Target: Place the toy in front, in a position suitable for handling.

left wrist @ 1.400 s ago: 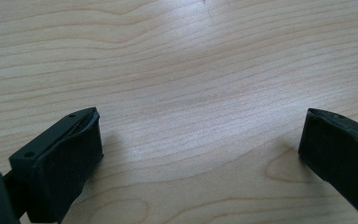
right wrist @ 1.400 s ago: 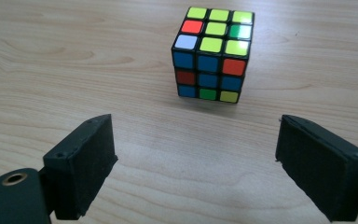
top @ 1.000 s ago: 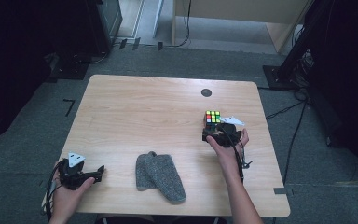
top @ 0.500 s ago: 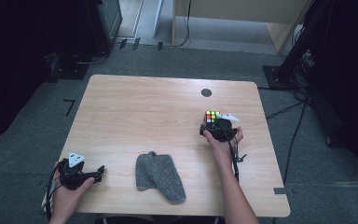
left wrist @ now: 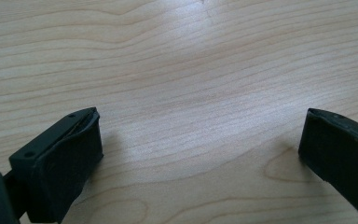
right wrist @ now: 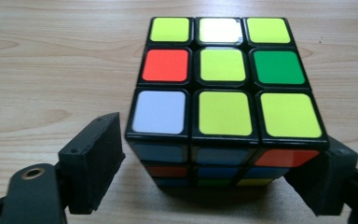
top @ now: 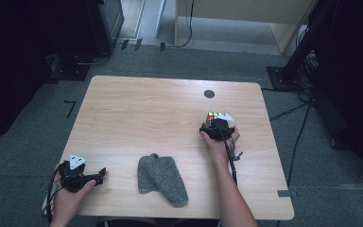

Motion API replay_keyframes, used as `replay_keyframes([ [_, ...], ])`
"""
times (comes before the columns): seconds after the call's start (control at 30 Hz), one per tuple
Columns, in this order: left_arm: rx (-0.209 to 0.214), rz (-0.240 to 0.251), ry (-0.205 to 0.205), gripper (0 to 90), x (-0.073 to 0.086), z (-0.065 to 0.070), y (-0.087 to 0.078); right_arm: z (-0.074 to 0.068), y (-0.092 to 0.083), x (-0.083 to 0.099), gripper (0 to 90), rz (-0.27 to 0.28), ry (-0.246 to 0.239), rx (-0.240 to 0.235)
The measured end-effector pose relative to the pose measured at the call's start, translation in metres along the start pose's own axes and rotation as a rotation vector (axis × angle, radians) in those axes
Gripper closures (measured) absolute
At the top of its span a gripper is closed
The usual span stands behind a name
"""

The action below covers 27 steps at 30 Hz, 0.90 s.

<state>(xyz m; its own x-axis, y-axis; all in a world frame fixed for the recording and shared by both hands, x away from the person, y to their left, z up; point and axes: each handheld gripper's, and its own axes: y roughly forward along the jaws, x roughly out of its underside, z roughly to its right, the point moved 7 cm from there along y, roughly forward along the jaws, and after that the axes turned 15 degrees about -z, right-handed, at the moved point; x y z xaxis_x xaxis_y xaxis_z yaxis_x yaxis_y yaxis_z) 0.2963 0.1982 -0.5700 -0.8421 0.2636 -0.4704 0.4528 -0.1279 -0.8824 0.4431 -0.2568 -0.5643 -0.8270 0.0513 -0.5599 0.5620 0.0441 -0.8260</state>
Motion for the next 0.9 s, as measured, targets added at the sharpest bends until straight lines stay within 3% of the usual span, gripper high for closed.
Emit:
replay_keyframes([
  [0.1,0.0,0.0,0.0,0.0,0.0,0.0,0.0,0.002,0.002,-0.002,23.3,0.012,0.004,0.01],
  [0.17,0.0,0.0,0.0,0.0,0.0,0.0,0.0,0.002,0.001,-0.005,32.4,0.022,0.002,0.009],
  [0.37,0.0,0.0,0.0,0.0,0.0,0.0,0.0,0.006,0.0,-0.003,34.1,0.039,-0.001,0.005],
  [0.5,0.0,0.0,0.0,0.0,0.0,0.0,0.0,0.009,-0.007,0.0,34.2,0.053,0.006,-0.024],
  [0.77,0.001,0.001,0.002,0.0,-0.002,0.001,0.001,0.015,-0.032,0.002,34.1,0.064,0.0,-0.088],
  [0.9,-0.006,-0.001,-0.011,0.0,-0.002,0.002,0.001,0.015,-0.047,0.006,34.2,0.079,-0.045,-0.089],
])
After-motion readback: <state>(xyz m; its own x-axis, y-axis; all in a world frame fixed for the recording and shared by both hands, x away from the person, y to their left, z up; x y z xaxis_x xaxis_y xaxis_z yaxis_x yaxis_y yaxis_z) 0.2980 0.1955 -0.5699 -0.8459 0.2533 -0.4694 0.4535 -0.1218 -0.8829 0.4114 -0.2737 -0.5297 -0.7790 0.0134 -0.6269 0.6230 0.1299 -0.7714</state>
